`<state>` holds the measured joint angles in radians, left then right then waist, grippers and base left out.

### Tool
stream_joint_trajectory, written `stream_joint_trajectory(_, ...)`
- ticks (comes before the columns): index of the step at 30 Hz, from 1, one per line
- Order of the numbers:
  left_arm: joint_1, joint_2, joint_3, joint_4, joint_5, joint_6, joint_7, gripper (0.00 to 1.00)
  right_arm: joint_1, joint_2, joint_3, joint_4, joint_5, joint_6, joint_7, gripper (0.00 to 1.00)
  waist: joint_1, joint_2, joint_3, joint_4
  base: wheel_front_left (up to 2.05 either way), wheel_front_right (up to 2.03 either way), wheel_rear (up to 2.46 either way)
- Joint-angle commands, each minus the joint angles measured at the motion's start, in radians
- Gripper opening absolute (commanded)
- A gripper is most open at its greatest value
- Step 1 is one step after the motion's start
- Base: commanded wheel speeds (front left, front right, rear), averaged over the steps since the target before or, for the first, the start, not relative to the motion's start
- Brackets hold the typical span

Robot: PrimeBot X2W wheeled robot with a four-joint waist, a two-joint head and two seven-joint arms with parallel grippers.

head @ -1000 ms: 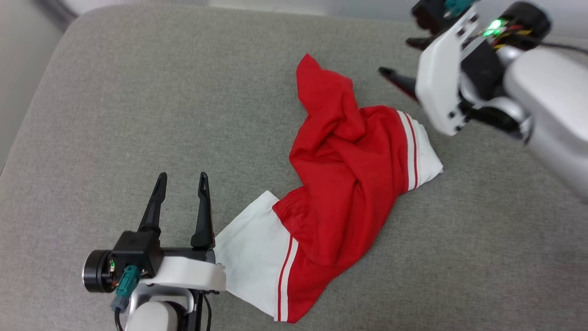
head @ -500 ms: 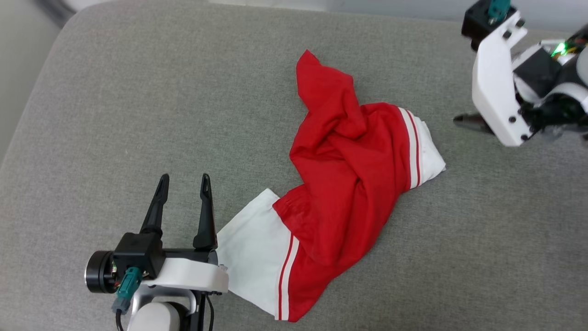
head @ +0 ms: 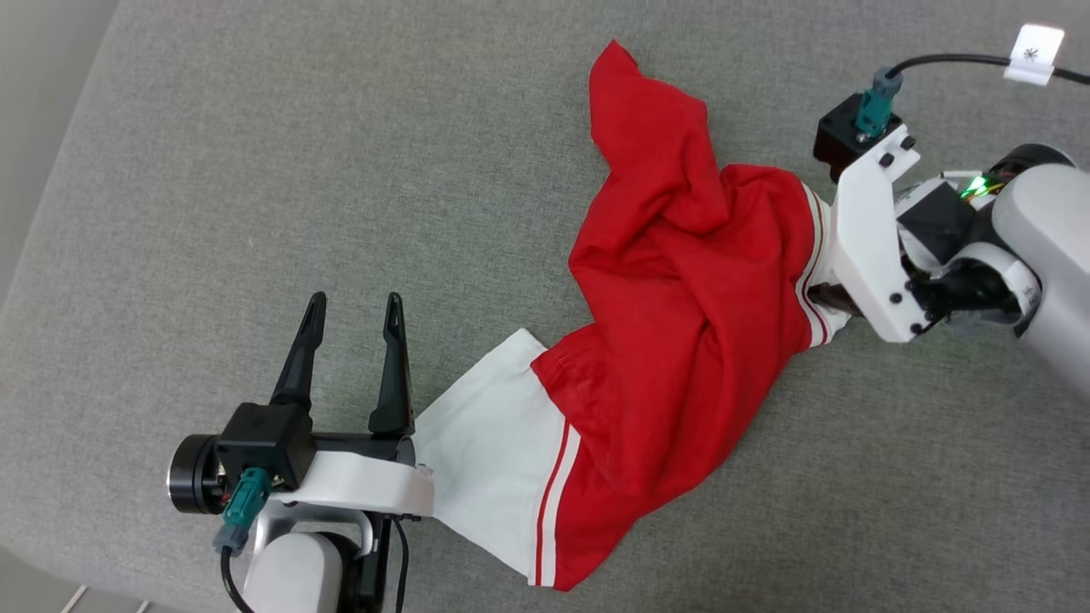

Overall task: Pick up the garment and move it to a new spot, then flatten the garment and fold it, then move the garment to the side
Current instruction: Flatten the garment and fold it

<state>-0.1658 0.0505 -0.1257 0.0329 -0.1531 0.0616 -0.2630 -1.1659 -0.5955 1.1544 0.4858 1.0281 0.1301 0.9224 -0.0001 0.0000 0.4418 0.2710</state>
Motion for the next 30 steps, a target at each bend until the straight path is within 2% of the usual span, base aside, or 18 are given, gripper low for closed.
stream_joint_trajectory(1,0.004,-0.001,0.003,0.003,0.007,0.0,-0.003,1.0,0.102,0.012,0.051,0.008,0.008,0.002,0.009,0.0,0.0001,0.0,-0.016,-0.009,0.0,0.0,0.0)
stream_joint_trajectory(7,0.035,0.0,0.008,0.016,0.019,-0.006,-0.003,1.0,0.067,-0.032,0.026,-0.084,0.017,0.0,-0.088,0.0,0.0001,0.0,-0.107,-0.046,0.0,0.0,0.0)
stream_joint_trajectory(10,0.064,0.0,0.013,0.024,0.024,-0.008,-0.003,1.0,0.083,-0.078,0.023,-0.169,0.037,0.0,-0.145,0.0,0.0001,0.0,-0.166,-0.062,0.0,0.0,0.0)
stream_joint_trajectory(17,0.146,-0.001,0.042,0.028,0.036,-0.009,-0.003,1.0,0.197,-0.284,-0.016,-0.415,0.092,0.0,-0.235,0.0,0.0001,0.0,-0.27,-0.111,0.0,0.0,0.0)
stream_joint_trajectory(22,0.188,-0.001,0.059,0.024,0.044,-0.015,-0.003,1.0,0.336,-0.448,-0.101,-0.542,0.153,0.0,-0.284,0.0,0.0001,0.0,-0.3,-0.143,0.0,0.0,0.0)
stream_joint_trajectory(26,0.195,-0.001,0.069,0.02,0.047,-0.022,-0.003,1.0,0.448,-0.544,-0.183,-0.563,0.189,0.0,-0.319,0.0,0.0001,0.0,-0.299,-0.161,0.0,0.0,0.0)
stream_joint_trajectory(30,0.179,0.0,0.065,0.02,0.05,-0.027,-0.003,1.0,0.543,-0.588,-0.254,-0.5,0.213,0.0,-0.326,0.0,0.0001,0.0,-0.282,-0.163,0.0,0.0,0.0)
